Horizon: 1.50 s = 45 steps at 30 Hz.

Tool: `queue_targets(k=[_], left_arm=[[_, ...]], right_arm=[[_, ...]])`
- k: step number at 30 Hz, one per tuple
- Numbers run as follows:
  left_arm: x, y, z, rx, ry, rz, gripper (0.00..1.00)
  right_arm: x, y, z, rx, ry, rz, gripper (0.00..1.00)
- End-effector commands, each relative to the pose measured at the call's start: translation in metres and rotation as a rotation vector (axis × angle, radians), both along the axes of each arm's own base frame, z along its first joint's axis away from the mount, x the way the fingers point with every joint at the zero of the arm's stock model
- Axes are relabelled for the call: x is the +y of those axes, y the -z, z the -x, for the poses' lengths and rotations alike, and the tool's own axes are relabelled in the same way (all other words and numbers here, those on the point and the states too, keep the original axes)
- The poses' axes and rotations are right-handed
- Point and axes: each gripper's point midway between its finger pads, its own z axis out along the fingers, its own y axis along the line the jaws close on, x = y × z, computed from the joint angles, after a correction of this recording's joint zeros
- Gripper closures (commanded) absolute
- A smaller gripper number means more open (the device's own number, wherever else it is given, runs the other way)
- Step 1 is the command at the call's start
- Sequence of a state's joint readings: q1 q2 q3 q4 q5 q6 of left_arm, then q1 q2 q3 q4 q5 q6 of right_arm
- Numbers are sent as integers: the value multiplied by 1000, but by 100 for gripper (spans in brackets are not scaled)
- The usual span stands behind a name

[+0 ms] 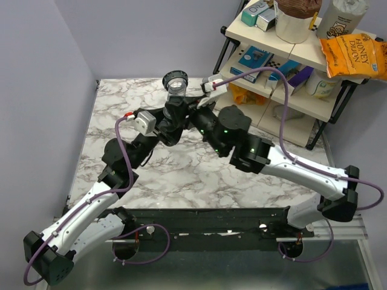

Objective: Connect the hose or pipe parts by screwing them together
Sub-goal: Install the adaptor on the pipeline, then place the pipeline at the center of the board.

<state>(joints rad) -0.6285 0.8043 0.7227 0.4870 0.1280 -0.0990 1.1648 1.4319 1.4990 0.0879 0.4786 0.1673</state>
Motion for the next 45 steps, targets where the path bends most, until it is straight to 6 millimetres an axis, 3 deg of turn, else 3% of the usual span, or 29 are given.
queue_targets(k=[1, 4, 6, 7, 8, 9, 10, 11, 13, 14, 15, 16, 18, 20, 21, 23, 25, 28, 30, 31, 37, 40, 43, 44, 45], left_arm=[[52, -82, 6, -225, -210, 170, 100], [52, -74, 1, -219, -235, 132, 100], [51, -66, -2, -210, -244, 104, 100], [49, -58, -6, -196, -252, 79, 100], [49, -55, -8, -193, -259, 64, 100], [49, -52, -9, -189, -263, 50, 100], [48, -44, -13, -182, -274, 26, 100], [48, -38, -16, -173, -282, 12, 100], [47, -20, -26, -118, -306, -33, 100], [46, -14, -29, -99, -311, -52, 100], [44, -7, -32, -78, -311, -71, 100], [38, 5, -37, -40, -297, -109, 100], [29, 20, -42, 19, -269, -148, 100], [13, 43, -50, 97, -216, -232, 100], [6, 51, -52, 114, -197, -260, 100], [-11, 82, -58, 178, -143, -351, 100], [-29, 118, -65, 282, -101, -426, 100], [-59, 157, -65, 368, -17, -514, 100], [-75, 167, -57, 359, 31, -526, 100], [-87, 190, -45, 399, 74, -583, 100], [-108, 269, -27, 545, 193, -781, 100], [-113, 295, -25, 566, 222, -842, 100], [-124, 307, -25, 597, 237, -855, 98], [-127, 307, -25, 597, 242, -853, 93], [-131, 310, -18, 612, 266, -872, 79]], right_arm=[[-29, 124, -25, 177, 443, 431, 99], [-21, 124, -24, 231, 427, 403, 94], [-17, 123, -22, 247, 398, 384, 63], [-18, 117, -20, 252, 375, 369, 44], [-22, 113, -19, 257, 363, 356, 15], [-31, 115, -24, 272, 369, 352, 1], [-31, 115, -22, 298, 326, 332, 0], [-46, 99, -20, 313, 313, 267, 0], [-70, 108, -23, 350, 325, 249, 0], [-88, 94, -18, 353, 327, 189, 0], [-101, 92, -18, 355, 341, 173, 0], [-111, 108, -15, 366, 353, 200, 0], [-138, 105, -11, 358, 375, 178, 0], [-162, 127, -8, 387, 416, 236, 0], [-177, 125, -6, 399, 443, 222, 0], [-199, 141, 2, 446, 484, 248, 0], [-220, 140, 9, 457, 512, 215, 0], [-235, 149, 19, 471, 516, 203, 0], [-240, 157, 21, 486, 522, 210, 0], [-244, 158, 21, 485, 536, 212, 0], [-262, 147, 22, 473, 570, 172, 0], [-267, 142, 23, 462, 578, 157, 0], [-267, 143, 25, 470, 571, 144, 0], [-266, 148, 25, 474, 573, 154, 0], [-267, 151, 24, 479, 576, 164, 0]])
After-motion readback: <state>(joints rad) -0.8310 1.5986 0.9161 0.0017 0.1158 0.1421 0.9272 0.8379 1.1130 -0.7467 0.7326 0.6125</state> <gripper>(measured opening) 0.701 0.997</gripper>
